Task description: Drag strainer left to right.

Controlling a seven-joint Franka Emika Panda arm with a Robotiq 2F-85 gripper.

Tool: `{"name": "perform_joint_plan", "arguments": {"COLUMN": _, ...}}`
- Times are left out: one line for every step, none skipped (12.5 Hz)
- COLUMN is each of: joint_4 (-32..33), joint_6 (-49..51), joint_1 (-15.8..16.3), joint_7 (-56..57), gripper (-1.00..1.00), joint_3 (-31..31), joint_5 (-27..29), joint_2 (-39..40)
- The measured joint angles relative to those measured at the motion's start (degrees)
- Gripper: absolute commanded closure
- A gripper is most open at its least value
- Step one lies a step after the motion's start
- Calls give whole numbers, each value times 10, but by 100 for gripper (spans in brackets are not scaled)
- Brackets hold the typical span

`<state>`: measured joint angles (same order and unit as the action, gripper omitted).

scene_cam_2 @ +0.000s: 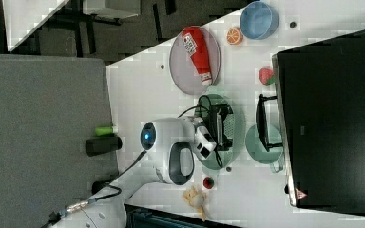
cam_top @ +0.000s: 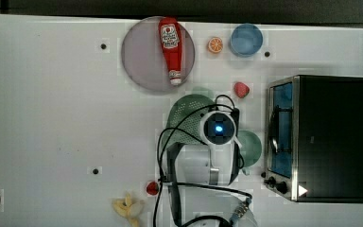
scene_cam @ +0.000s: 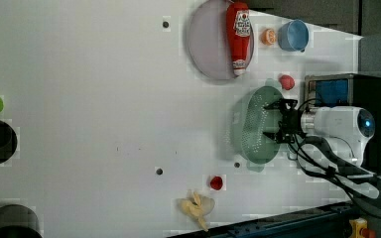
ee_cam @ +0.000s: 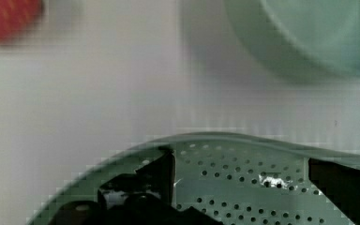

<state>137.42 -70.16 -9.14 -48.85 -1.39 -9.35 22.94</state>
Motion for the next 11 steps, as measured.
{"name": "perform_joint_plan", "arguments": {"joint_4": 2, "joint_6": -1, "joint_1": -3, "joint_7": 5, "gripper": -100, "joint_3": -9, "joint_5": -4, "joint_2": 0}}
{"name": "perform_joint_plan", "arguments": {"joint_4": 1, "joint_6": 6, "joint_1": -7, "joint_7": 6, "gripper": -100, "joint_3": -13, "joint_5": -1, "joint_2": 0}}
{"name": "perform_joint_plan", "arguments": {"joint_4": 0, "joint_6": 18, "joint_1": -8, "joint_7": 11, "gripper": -100, "joint_3": -20, "joint_5": 5, "joint_2": 1}}
{"name": "perform_joint_plan", "arguments": {"joint_4": 1, "joint_6": 22, "joint_1": -10, "joint_7": 22, "gripper": -100, "joint_3": -25, "joint_5": 4, "joint_2": 2}}
{"name": "perform_joint_plan", "arguments": {"joint_4": 4, "joint_6": 21, "joint_1": -15, "joint_7": 32, "gripper": -100, "joint_3": -25, "joint_5": 3, "joint_2": 0}}
{"name": "perform_joint_plan", "arguments": {"joint_4": 4, "joint_6": 27, "joint_1": -16, "joint_7": 45, "gripper": -100, "joint_3": -21, "joint_5": 8, "joint_2": -2}}
{"name": "perform_joint_plan", "arguments": {"joint_4": 3, "joint_6": 29, "joint_1": -18, "joint_7": 57, "gripper": -100, "joint_3": -13, "joint_5": 7, "joint_2": -2}}
{"name": "perform_joint_plan", "arguments": {"joint_4": 3, "joint_6": 34, "joint_1": -21, "joint_7": 71, "gripper": -100, "joint_3": -1, "joint_5": 0, "joint_2": -3}}
{"name": "perform_joint_plan", "arguments": {"joint_4": 1, "joint_6": 49, "joint_1": -20, "joint_7": 88, "gripper": -100, "joint_3": 12, "joint_5": -1, "joint_2": -11}}
{"name": "perform_joint_plan", "arguments": {"joint_4": -1, "joint_6": 64, "joint_1": -16, "joint_7": 103, "gripper": -100, "joint_3": 20, "joint_5": -2, "joint_2": -22}}
{"name": "perform_joint_plan", "arguments": {"joint_4": -2, "joint_6": 94, "joint_1": -16, "joint_7": 120, "gripper": -100, "joint_3": 33, "joint_5": -4, "joint_2": -40}}
